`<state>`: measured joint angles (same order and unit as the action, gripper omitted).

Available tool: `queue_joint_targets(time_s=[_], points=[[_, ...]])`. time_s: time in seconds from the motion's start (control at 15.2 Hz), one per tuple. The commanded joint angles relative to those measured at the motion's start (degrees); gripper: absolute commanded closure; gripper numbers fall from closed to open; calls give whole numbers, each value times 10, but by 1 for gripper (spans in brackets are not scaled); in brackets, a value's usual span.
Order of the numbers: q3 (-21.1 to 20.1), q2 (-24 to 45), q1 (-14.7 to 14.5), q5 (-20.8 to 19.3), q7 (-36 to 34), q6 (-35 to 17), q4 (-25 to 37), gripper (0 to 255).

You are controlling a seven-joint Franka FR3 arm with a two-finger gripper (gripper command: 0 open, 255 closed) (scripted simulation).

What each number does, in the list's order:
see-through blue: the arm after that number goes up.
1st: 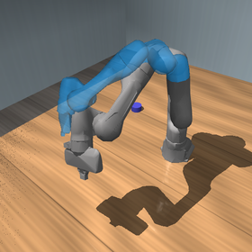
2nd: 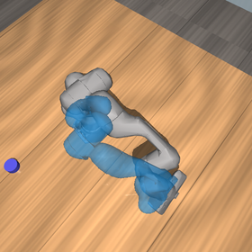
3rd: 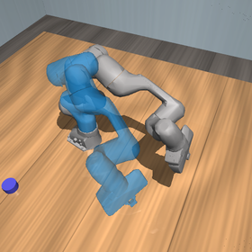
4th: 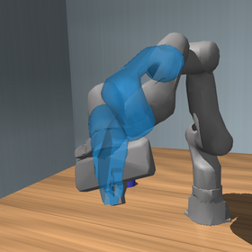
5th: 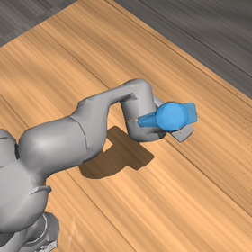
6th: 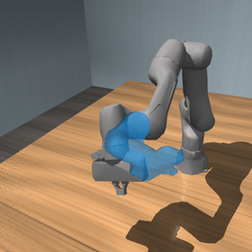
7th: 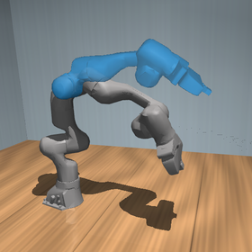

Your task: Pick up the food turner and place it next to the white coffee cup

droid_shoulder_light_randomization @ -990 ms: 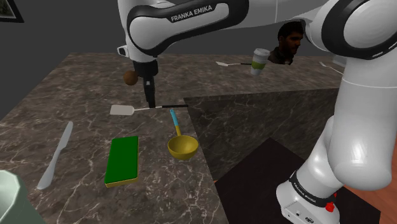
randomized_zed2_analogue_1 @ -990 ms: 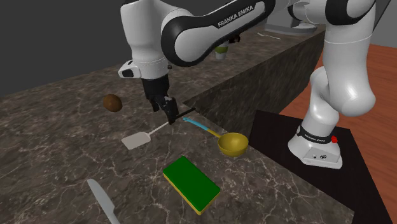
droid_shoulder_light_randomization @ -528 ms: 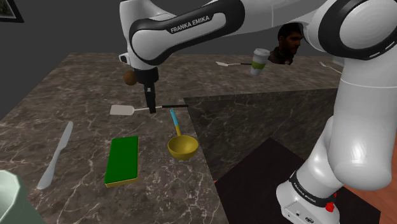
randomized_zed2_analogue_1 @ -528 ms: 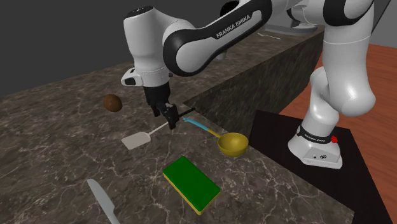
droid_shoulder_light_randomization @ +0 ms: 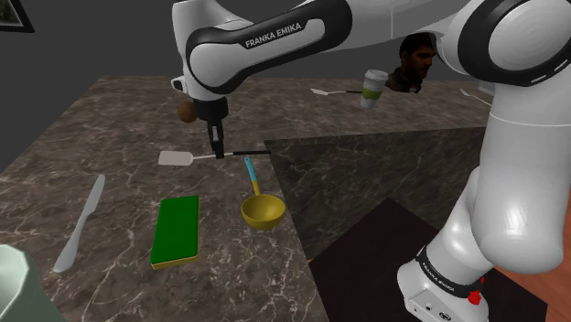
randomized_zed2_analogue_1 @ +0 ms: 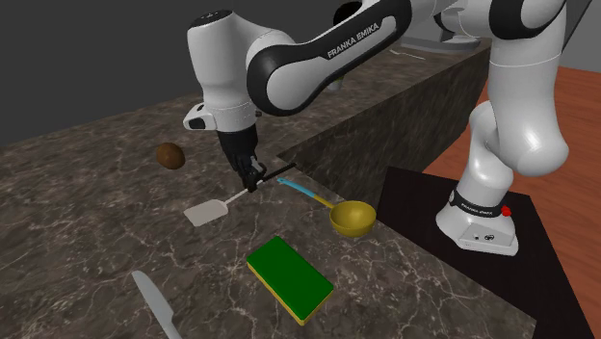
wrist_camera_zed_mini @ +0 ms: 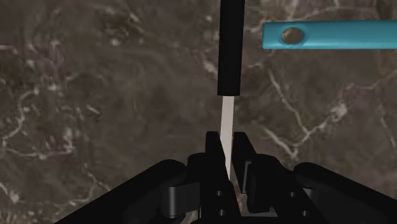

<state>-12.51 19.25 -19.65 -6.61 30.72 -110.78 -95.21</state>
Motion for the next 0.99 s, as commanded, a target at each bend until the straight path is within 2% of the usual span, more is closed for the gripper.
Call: queue_joint_targets(time_s=[0.0,0.33,0.92], points=[[0,0,0,0,0,0,0,255],[0,0,0,0,0,0,0,255],[-2,-14,0,5,5,63,50,255]])
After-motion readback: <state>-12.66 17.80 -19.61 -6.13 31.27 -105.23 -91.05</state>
